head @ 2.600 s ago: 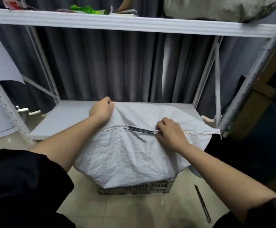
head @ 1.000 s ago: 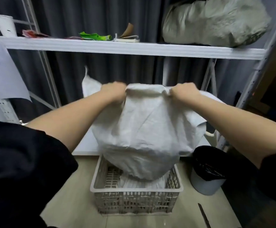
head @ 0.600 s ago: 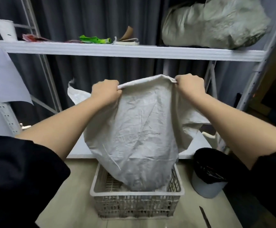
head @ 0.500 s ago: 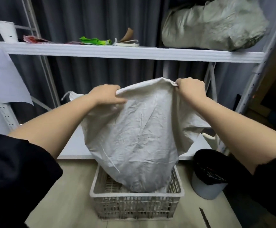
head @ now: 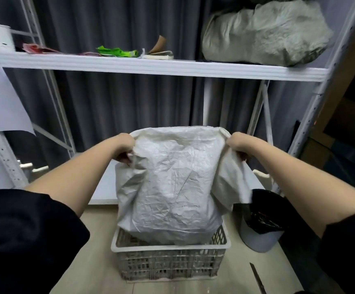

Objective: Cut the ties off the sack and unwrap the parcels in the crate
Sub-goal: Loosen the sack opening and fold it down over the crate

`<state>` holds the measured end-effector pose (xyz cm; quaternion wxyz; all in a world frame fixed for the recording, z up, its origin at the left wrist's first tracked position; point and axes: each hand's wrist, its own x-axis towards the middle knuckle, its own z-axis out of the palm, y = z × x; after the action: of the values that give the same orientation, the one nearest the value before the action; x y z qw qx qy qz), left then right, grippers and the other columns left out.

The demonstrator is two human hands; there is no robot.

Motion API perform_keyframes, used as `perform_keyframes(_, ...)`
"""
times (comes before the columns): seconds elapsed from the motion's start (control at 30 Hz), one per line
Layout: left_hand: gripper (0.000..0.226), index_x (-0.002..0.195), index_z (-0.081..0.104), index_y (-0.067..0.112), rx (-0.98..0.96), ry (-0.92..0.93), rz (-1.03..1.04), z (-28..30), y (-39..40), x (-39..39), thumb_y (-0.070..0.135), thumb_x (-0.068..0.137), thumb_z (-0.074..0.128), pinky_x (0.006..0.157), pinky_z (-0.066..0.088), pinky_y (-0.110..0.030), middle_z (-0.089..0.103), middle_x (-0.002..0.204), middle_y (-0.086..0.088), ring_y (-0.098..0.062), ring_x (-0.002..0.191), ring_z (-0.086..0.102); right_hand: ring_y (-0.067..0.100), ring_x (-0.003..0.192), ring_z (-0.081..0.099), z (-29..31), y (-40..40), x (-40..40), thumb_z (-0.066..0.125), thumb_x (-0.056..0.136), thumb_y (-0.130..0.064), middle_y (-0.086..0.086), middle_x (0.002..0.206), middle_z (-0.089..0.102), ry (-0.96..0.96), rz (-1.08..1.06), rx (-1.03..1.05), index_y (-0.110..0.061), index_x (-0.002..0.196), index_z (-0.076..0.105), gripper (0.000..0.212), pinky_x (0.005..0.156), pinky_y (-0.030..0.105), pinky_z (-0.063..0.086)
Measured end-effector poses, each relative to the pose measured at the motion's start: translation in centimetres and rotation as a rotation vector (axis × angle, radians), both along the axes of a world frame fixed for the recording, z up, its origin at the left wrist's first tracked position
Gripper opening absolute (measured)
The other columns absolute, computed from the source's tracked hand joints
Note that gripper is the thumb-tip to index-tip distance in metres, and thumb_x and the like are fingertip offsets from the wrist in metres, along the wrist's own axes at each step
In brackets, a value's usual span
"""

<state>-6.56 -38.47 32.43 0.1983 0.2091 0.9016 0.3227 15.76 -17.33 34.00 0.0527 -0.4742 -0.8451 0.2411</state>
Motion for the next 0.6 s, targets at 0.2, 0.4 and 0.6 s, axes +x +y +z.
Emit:
perform_keyframes(0.2, 0.013, 0.087, 0.051, 0.005, 0.608, -0.575, 0.065, -0.9, 0.6, 1.5, 0.002, 0.087, 0.039, 0.061, 0.059, -0.035, 0.064, 0.079, -0.010, -0.021, 0.070, 0.070, 0.032, 0.080, 0.063, -2.3, -1.0, -1.5, 0.042, 0.087, -0.004, 0.017, 0.088, 0.061, 0.646, 0.045, -0.786, -0.002, 0.088, 0.054, 0.012, 0.074, 0.038, 0.060)
perform_keyframes(0.4, 0.004, 0.075, 0.059, 0.018, 0.255, 0.147, -0.213, -3.2, 1.0, 0.9, 0.017, 0.079, 0.058, 0.073, 0.053, -0.030, 0.061, 0.073, 0.001, -0.015, 0.067, 0.059, 0.014, 0.061, 0.070, -3.9, 0.0, -1.9, 0.049, 0.085, -0.014, 0.000, 0.073, 0.073, 0.407, 0.169, -0.101, -0.016, 0.072, 0.063, 0.019, 0.064, 0.027, 0.053)
perform_keyframes(0.6, 0.027, 0.090, 0.063, 0.021, -0.086, 0.962, -0.123, -4.1, 1.8, 0.6, 0.046, 0.081, 0.064, 0.076, 0.040, -0.036, 0.054, 0.105, -0.008, -0.029, 0.098, 0.053, 0.019, 0.087, 0.054, -4.6, 0.5, -3.1, 0.068, 0.068, -0.057, 0.001, 0.097, 0.048, 0.121, 0.155, 0.370, -0.021, 0.078, 0.056, 0.039, 0.077, 0.035, 0.048)
